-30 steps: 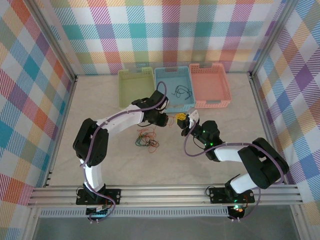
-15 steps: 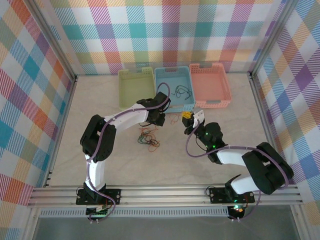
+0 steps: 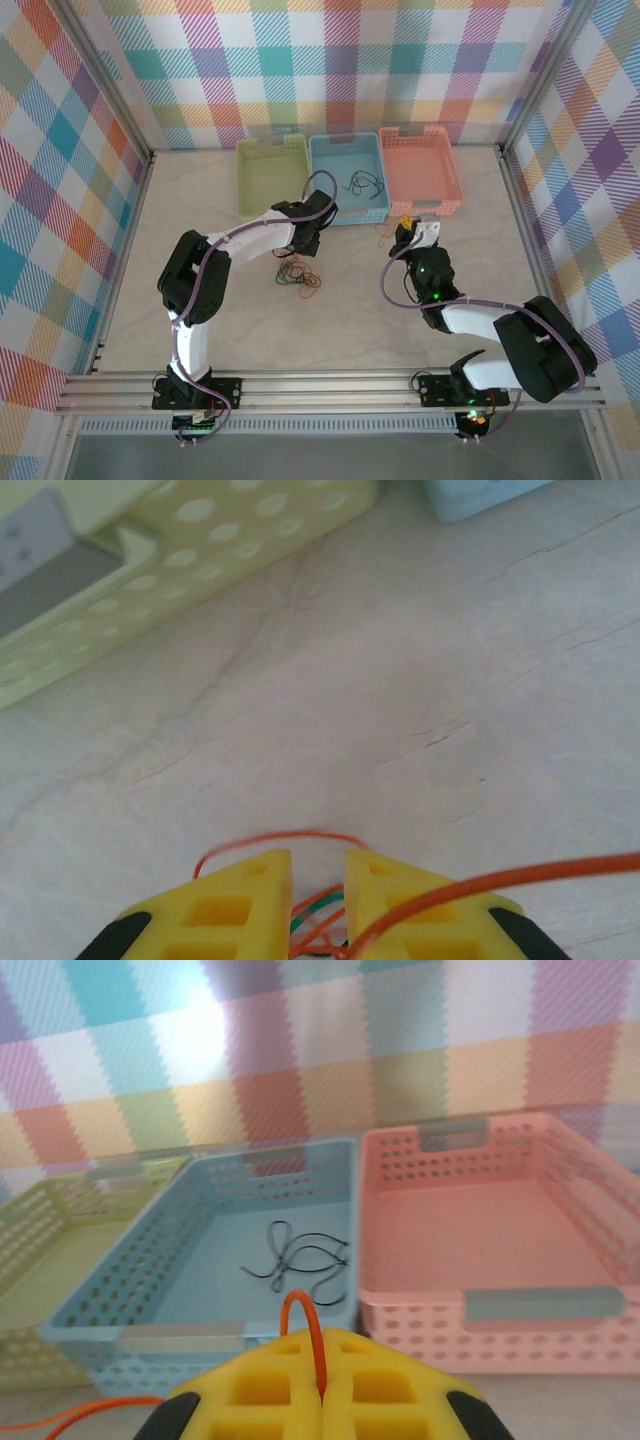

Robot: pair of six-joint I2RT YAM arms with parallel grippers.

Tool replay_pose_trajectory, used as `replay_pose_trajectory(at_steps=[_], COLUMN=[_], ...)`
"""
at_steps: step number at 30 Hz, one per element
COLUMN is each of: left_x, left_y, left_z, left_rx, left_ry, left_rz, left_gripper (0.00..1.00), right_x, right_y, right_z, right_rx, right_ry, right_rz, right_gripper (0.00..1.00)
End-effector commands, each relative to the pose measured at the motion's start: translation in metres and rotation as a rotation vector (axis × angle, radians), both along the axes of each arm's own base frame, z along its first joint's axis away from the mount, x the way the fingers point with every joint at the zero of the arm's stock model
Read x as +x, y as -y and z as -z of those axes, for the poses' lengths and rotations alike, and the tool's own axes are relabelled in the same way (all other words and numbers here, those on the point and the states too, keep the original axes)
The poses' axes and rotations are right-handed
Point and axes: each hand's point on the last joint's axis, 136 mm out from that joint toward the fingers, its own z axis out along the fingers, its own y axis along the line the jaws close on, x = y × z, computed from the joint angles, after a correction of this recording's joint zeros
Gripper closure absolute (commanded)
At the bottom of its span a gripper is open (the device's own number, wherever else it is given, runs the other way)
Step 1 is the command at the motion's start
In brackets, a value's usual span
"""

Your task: Untangle the cables

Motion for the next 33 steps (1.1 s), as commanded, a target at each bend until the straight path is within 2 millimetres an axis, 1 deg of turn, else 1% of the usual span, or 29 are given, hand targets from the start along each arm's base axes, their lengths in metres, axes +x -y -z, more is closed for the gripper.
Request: replay_pose_trajectory(at_steps=[1,6,9,13,15,17,18,20,21,22,23,24,25,27,29,33], left_x=[-0.007,-0.017,-0.021,-0.027,-0.03,-0.032,-0.033,-0.036,-0.04,-0.042,-0.044,-0.045,-0.044,-0.043,-0.041,-0.04], left_y=[-0.027,-0.043,-0.055,-0.067,-0.07,-0.067,-0.062,-0.041,-0.023,-0.005,0.008,0.021,0.031,0.05,0.07,0.115], left_z=[-0.021,-0.027,-0.031,-0.038,-0.04,-0.04,-0.041,-0.039,-0.04,-0.046,-0.052,-0.059,-0.065,-0.069,-0.067,-0.055], left_rx=[0.049,0.082,0.106,0.103,0.093,0.062,0.029,-0.077,-0.168,-0.255,-0.316,-0.36,-0.38,-0.395,-0.403,-0.422], left_ry=[0.032,0.036,0.045,0.066,0.072,0.072,0.069,0.045,0.031,0.027,0.031,0.044,0.053,0.038,0.006,-0.054], left_rz=[-0.059,-0.085,-0.113,-0.143,-0.149,-0.144,-0.132,-0.072,-0.022,0.03,0.07,0.106,0.137,0.193,0.246,0.354], left_gripper=[0.78,0.79,0.81,0.83,0.83,0.84,0.85,0.87,0.86,0.84,0.79,0.7,0.62,0.54,0.53,0.5], right_x=[-0.002,-0.001,-0.001,-0.003,-0.003,-0.002,-0.002,0.0,0.001,0.002,0.002,0.002,0.002,0.002,0.003,0.002], right_y=[0.032,0.054,0.067,0.08,0.082,0.081,0.079,0.069,0.063,0.059,0.057,0.056,0.056,0.055,0.053,0.052], right_z=[0.002,0.015,0.022,0.033,0.034,0.034,0.032,0.028,0.026,0.024,0.023,0.022,0.022,0.02,0.019,0.018], right_rx=[0.092,0.117,0.125,0.13,0.137,0.141,0.145,0.148,0.148,0.149,0.152,0.156,0.157,0.154,0.153,0.156], right_ry=[-0.014,-0.065,-0.09,-0.145,-0.151,-0.151,-0.146,-0.137,-0.139,-0.137,-0.133,-0.127,-0.123,-0.118,-0.114,-0.109], right_rz=[0.152,0.274,0.347,0.422,0.432,0.426,0.409,0.349,0.312,0.285,0.275,0.267,0.265,0.258,0.249,0.24], right_gripper=[1.0,1.0,1.0,1.0,1.0,1.0,1.0,1.0,1.0,1.0,1.0,1.0,1.0,1.0,1.0,1.0])
